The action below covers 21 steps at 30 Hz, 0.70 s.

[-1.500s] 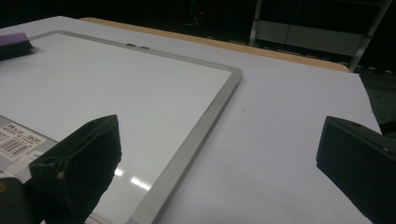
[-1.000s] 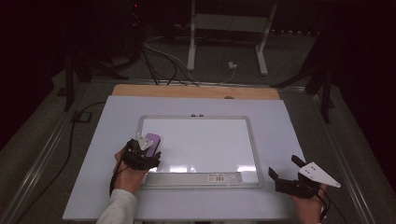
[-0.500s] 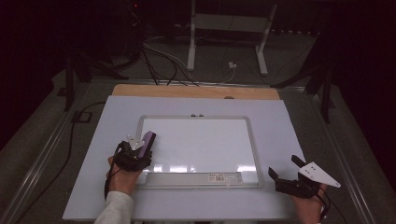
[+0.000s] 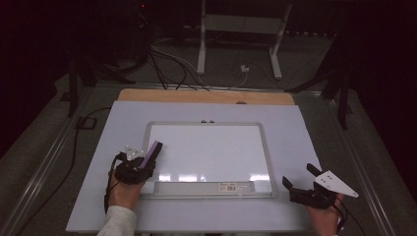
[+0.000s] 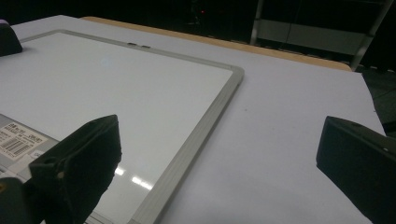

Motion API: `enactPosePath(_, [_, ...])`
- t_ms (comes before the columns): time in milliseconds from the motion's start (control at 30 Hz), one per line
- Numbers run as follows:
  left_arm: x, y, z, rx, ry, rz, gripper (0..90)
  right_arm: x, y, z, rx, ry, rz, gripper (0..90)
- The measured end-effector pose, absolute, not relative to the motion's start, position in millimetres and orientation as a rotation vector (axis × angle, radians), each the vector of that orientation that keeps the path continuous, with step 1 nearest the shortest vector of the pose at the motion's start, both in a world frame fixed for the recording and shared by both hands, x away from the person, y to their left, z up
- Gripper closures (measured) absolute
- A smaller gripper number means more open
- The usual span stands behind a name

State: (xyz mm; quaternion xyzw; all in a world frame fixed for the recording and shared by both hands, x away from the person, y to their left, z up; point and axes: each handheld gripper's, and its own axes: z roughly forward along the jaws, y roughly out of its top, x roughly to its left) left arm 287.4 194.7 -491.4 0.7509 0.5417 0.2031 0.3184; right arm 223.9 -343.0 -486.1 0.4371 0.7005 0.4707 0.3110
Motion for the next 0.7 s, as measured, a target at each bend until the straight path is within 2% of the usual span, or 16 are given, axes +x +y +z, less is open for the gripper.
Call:
enactPosePath(200, [282, 200, -491, 1.956, 1.436, 0.503, 57.6, 224, -344, -486, 1.155, 1.847, 1.245, 0.5])
enactPosePath(700, [250, 195, -488, 1.971, 1.462, 0.544, 63.7, 223, -343, -486, 1.154, 1.848, 1.245, 0.5])
